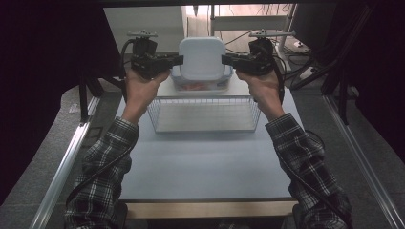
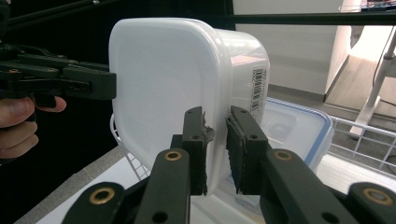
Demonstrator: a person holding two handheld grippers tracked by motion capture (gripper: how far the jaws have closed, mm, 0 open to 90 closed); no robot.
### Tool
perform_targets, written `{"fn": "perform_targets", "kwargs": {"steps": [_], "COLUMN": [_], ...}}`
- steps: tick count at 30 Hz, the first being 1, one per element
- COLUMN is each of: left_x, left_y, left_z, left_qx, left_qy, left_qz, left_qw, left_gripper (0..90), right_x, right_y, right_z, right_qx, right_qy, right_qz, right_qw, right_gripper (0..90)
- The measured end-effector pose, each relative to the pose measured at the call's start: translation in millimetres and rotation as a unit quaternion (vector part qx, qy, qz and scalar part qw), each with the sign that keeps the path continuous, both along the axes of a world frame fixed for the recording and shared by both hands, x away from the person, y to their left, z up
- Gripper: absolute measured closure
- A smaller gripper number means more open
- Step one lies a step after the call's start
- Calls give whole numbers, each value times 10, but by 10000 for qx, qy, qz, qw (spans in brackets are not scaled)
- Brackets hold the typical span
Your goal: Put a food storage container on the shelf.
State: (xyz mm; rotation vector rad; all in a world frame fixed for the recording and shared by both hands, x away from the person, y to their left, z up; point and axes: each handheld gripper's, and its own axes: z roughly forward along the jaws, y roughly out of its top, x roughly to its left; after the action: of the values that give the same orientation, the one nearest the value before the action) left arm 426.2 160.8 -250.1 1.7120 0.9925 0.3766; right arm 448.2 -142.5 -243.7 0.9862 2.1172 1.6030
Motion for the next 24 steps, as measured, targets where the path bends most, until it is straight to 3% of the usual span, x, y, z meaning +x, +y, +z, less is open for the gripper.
{"fn": "perform_targets", "kwargs": {"steps": [6, 13, 24], "left_x": [79, 144, 316], "left_y": [23, 6, -3], "left_z": [-11, -4, 6], "left_qx": [-209, -190, -220], "left_qy": [105, 90, 187], "left_qz": [-66, -61, -12], "left_qw": [9997, 9998, 9996], "left_gripper": [765, 715, 673], "right_x": [68, 127, 230], "right_y": [15, 74, 121], "right_z": [-8, 16, -3], "right_qx": [-27, -84, -165], "right_qy": [46, 33, 80], "right_qz": [-63, -169, -234], "right_qw": [10000, 9998, 9996], "right_gripper": [751, 672, 641]}}
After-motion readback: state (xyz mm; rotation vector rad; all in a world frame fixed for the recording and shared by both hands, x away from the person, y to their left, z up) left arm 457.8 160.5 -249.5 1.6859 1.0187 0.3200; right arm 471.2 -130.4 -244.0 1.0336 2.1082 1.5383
